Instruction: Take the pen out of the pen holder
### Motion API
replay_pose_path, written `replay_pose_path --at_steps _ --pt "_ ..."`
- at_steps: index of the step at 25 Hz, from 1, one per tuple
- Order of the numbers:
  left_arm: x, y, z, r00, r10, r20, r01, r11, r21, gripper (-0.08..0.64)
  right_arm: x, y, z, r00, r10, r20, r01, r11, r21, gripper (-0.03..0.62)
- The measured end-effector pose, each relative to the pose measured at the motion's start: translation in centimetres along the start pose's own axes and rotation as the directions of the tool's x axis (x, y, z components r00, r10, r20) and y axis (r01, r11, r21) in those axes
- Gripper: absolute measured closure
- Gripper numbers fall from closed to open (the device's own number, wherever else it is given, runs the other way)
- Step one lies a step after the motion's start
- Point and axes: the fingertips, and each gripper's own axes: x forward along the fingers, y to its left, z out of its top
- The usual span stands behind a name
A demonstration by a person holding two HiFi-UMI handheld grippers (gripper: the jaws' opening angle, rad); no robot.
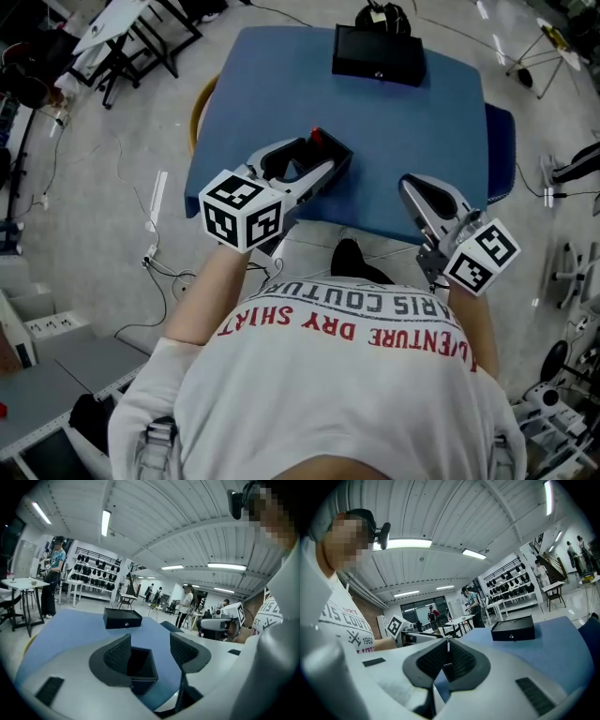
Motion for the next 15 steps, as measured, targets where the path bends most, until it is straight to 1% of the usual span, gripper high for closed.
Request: replay_pose_path --at_steps 5,10,15 --pt "1.1 1.9 -0.4 0.998 0.057 -0.041 -0.056 0.998 0.016 0.293 1.1 -1.3 0.2 1.0 0.018 -0.014 -0.017 1.0 0.016 0.566" --pt "1.8 3.1 -1.1 0.989 0.117 -0.085 -0.112 0.992 0.062 0.293 1.6 -2.1 0.2 0.999 0.029 -0.026 -0.029 0.999 0.023 0.566" --pt "2.8 4.2 -2.1 0.981 0.154 -0.118 -0.146 0.986 0.08 0.314 1.7 -3.2 -0.7 0.999 0.035 -0.03 -0.033 0.999 0.041 0.566"
